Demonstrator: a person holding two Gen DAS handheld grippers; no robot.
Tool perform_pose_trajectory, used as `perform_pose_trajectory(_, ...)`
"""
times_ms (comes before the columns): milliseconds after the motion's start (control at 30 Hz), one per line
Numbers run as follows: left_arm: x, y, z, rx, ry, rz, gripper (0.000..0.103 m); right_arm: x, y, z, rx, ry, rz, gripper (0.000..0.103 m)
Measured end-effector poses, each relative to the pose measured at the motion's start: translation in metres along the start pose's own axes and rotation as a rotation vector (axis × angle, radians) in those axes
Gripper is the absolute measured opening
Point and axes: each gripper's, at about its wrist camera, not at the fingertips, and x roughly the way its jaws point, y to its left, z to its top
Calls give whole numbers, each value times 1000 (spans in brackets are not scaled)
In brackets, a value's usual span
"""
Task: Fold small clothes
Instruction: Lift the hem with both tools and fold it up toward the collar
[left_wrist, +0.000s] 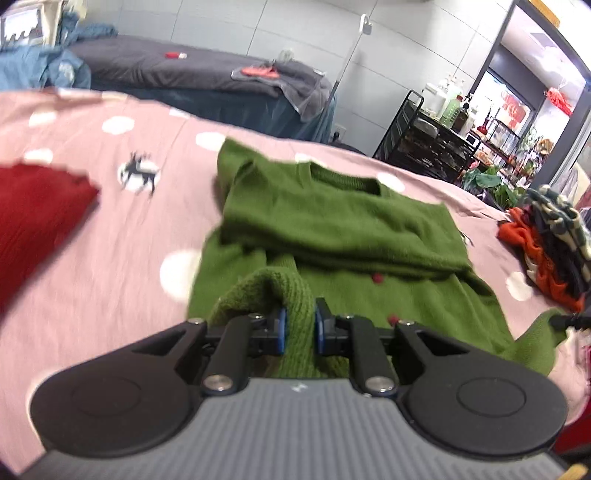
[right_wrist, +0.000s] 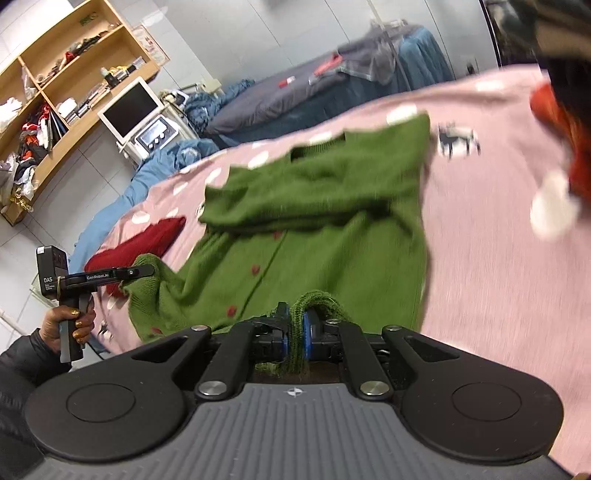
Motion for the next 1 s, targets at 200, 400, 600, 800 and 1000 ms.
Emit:
perform_pose_trajectory(200,34,6,49,10,-49,22,15,20,-7,52,-100,-80,-64,14)
perform_pose_trajectory(400,76,11,99,1,-75,56,15,53,-28,101,-77,-146,-176,13)
perform_pose_trajectory(600,112,13,133,-3,-55,106,15,76,-39,130,-57,-175,-247,13)
perform_pose_trajectory(800,145,16,160,0,-25,161,15,94,-46,155,-64,-206,-304,12)
perform_pose_trajectory(1000,169,25,186,-72,-15,174,15,113,-56,184,-116,-256,-425,0)
